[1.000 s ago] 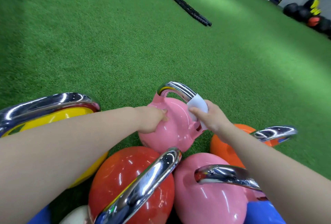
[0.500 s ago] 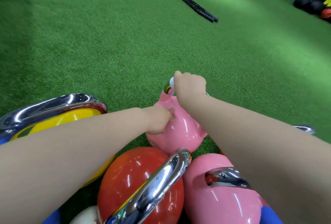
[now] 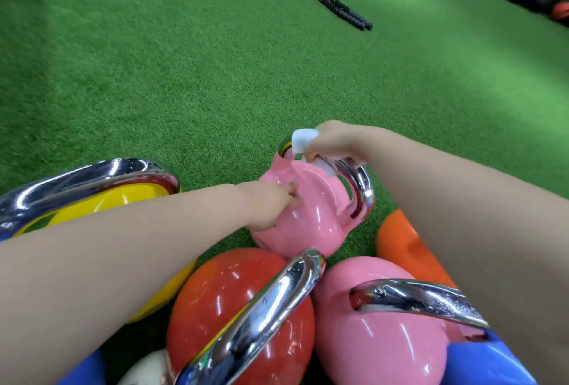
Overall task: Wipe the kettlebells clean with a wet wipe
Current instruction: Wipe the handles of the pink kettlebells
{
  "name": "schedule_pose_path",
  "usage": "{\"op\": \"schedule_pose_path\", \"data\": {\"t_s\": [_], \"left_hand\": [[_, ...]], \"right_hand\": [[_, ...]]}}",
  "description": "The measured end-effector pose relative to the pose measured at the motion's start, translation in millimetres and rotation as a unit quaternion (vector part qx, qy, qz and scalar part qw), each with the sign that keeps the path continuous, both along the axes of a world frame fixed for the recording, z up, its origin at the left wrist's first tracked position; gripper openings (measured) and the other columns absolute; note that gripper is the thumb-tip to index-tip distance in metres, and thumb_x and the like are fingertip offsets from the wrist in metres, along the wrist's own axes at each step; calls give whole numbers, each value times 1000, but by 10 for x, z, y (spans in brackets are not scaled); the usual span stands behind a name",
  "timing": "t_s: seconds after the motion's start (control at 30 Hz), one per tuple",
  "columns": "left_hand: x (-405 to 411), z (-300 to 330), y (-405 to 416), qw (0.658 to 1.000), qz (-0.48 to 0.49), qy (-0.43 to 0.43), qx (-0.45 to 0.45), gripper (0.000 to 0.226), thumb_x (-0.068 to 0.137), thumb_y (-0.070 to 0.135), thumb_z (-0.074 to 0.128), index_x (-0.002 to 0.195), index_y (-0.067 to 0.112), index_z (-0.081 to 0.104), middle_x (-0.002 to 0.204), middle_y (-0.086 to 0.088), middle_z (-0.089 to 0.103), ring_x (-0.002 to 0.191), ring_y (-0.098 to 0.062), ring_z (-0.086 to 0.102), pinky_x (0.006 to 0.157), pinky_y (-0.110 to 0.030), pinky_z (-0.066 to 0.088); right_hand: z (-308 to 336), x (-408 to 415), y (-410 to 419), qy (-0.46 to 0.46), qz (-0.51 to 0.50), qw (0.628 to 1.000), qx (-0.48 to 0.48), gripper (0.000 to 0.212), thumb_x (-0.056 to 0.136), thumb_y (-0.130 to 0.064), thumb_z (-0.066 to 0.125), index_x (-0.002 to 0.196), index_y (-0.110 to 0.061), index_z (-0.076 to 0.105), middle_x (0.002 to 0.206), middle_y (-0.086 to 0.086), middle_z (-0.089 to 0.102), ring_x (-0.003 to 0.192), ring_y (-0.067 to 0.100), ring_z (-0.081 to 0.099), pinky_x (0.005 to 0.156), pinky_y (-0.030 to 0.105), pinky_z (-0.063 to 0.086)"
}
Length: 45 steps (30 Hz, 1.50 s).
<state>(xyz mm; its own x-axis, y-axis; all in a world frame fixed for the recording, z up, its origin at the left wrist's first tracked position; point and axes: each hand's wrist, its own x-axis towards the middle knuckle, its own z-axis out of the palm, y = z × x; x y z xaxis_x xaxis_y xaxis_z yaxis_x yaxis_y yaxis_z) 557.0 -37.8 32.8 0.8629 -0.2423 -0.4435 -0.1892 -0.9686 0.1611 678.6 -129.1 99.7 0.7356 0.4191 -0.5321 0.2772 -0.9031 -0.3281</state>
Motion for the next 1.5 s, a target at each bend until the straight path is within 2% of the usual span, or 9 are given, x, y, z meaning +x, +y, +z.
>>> {"op": "schedule_pose_path", "data": {"t_s": [0.2,0.4,0.57,0.8,0.93,1.03,1.13,1.33,1.5], "left_hand": [[8,-45,30,1000,8,4,2,70,92,11,50,148,28,12,157,4,-9,141,-24,22,110,-39,32],[54,28,19,999,33,-2,-36,58,91,10,48,145,23,30,157,0,4,136,-26,32,109,-35,32],[103,180,-73,984,116,-20,-133,48,91,10,49,138,19,44,139,-2,47,122,-20,48,94,-21,35],[221,192,-319,864,302,57,-398,51,92,9,49,141,10,35,136,-5,49,119,-21,50,102,-38,43],[194,138,-355,902,271,46,-332,49,91,15,53,138,17,41,136,-2,49,120,-21,49,103,-37,42],[155,120,-342,923,252,27,-289,47,91,18,54,137,18,44,138,-2,47,123,-20,46,105,-34,39],[143,146,-365,928,242,19,-282,47,91,18,54,137,18,44,141,-1,45,127,-18,44,106,-32,37],[112,132,-398,965,164,-7,-207,44,90,11,52,133,18,49,135,-1,52,123,-17,48,105,-31,37],[83,148,-367,970,146,-15,-192,45,90,7,50,133,18,49,134,-3,53,121,-19,49,101,-25,37]], "right_hand": [[-126,-81,-630,261,-56,941,206,24,67,-16,59,91,-10,56,68,6,62,55,17,57,51,23,49],[-365,-187,-880,123,-106,951,263,26,65,-21,67,90,-15,63,76,7,64,63,17,57,62,27,42],[-432,-291,-979,55,-114,957,260,11,81,-7,64,86,-14,58,62,2,60,39,4,46,37,14,29],[-402,-378,-963,9,-105,961,258,14,79,-12,71,77,-18,59,63,1,60,45,7,49,37,12,34],[-256,-423,-989,121,-36,940,316,15,88,-29,63,94,-16,58,62,-12,60,49,-2,51,48,10,38],[-166,-384,-972,114,-76,951,276,64,90,-63,34,126,-13,51,95,0,62,89,19,57,76,26,42],[-123,-348,-855,3,-64,971,232,56,100,-44,20,142,-9,34,138,8,45,126,22,40,95,28,33],[-213,-339,-901,7,-30,967,254,40,100,-43,27,101,-12,52,91,4,54,82,18,48,68,29,39],[-304,-395,-1152,86,-70,948,298,32,98,-36,36,97,-11,56,90,9,64,80,22,57,77,33,43]]}}
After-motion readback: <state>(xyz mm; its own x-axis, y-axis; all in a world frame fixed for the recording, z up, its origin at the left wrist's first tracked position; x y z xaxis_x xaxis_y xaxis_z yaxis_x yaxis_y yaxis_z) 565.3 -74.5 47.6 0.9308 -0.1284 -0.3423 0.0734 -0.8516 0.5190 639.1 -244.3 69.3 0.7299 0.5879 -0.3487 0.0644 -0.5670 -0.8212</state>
